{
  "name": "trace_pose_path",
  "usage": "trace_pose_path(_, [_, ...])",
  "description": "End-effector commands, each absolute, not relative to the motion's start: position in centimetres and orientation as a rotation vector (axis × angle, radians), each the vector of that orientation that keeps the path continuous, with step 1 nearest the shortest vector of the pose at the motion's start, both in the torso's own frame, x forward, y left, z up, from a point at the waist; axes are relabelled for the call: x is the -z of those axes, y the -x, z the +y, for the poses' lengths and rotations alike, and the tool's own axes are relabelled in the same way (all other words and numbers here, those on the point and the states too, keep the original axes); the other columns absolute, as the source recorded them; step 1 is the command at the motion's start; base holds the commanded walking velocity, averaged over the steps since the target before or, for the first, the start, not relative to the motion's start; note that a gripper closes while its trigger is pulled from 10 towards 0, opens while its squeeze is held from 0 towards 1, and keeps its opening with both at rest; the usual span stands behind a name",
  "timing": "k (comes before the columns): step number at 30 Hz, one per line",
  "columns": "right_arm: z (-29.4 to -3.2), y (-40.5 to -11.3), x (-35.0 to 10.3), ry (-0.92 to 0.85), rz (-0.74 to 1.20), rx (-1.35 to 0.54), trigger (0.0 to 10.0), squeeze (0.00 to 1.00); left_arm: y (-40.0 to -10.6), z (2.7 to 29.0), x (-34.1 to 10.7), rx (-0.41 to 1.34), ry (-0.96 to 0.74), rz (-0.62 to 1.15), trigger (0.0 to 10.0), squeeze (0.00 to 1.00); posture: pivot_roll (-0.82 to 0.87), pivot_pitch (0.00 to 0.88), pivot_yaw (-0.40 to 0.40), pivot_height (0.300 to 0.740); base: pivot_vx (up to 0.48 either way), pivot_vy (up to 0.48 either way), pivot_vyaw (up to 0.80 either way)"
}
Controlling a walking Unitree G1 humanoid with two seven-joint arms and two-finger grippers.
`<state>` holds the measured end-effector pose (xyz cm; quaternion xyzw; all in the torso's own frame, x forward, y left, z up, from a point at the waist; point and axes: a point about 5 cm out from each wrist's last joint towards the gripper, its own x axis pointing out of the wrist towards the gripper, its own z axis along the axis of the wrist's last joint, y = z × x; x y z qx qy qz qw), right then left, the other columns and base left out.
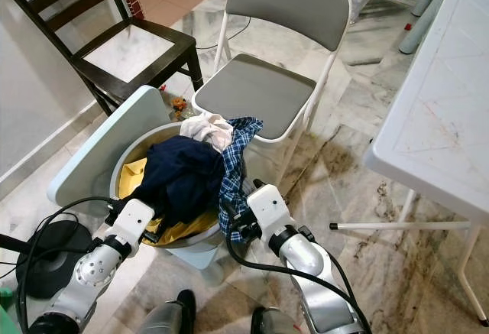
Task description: Hang hanger
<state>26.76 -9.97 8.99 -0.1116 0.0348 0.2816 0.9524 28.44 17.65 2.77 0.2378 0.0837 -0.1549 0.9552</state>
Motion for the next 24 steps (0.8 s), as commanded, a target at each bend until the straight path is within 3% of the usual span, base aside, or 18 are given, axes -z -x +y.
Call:
trace_pose_path(1, [-9.7, -26.6, -9.2, 0.226, 0.067, -0.585, 10.0, 0.0, -28.2, 18.0, -1.9, 0.323, -0.468, 0.233, 10.0, 0.0, 0.02, 0.256, 0.012, 0.74, 0.0, 0.0, 0.0])
trace_pose_path(11, [-9.7, -26.6, -9.2, 0.229, 0.068, -0.581, 10.0, 0.0, -27.7, 18.1, -0.4, 0.38, -0.475, 0.348, 10.0, 0.0, 0.02, 0.256, 0.017, 0.74, 0.0, 0.0, 0.0])
trace_pose_path(20, [-9.7, -26.6, -9.1, 0.229, 0.07, -0.581, 10.0, 0.0, -25.9, 18.0, -1.1, 0.423, -0.662, 0.174, 10.0, 0.0, 0.03, 0.257, 0.02, 0.74, 0.0, 0.0, 0.0])
trace_pose_path(24, [-9.6, -26.6, -9.1, 0.228, 0.071, -0.584, 10.0, 0.0, -25.5, 18.4, -0.6, 0.406, -0.66, 0.211, 10.0, 0.0, 0.04, 0.259, 0.019, 0.74, 0.0, 0.0, 0.0])
